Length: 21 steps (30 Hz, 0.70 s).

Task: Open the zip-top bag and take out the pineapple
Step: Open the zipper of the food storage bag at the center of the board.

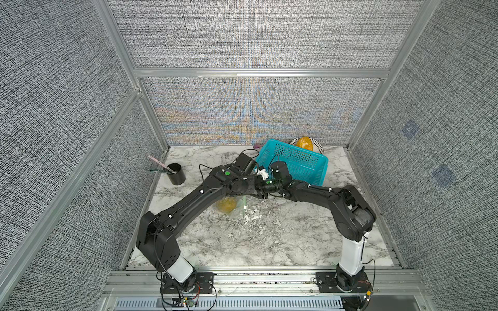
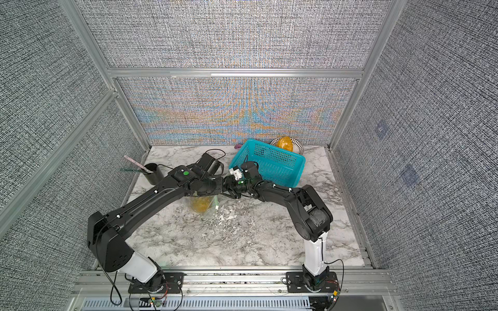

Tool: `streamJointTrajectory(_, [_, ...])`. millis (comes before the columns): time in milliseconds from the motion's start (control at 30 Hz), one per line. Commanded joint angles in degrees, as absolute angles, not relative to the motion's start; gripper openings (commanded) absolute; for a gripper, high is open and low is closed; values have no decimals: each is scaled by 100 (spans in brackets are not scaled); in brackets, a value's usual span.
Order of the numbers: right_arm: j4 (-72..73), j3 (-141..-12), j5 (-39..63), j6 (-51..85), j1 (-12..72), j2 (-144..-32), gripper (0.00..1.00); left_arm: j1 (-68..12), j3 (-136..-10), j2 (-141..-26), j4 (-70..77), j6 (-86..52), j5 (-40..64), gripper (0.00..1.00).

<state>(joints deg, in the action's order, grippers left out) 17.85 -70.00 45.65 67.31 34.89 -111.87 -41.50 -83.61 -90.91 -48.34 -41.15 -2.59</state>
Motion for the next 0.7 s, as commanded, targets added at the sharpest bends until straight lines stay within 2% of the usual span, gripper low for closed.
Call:
streamJointTrajectory(0, [2048, -7063, 4834, 6825, 3554, -11271, 54, -4170, -8412, -9059, -4733, -4039, -225, 5])
streamJointTrajectory(667, [2681, -7390, 4835, 7172, 3779, -12144, 64, -4324, -7910, -8579, -4594, -4059, -179, 6])
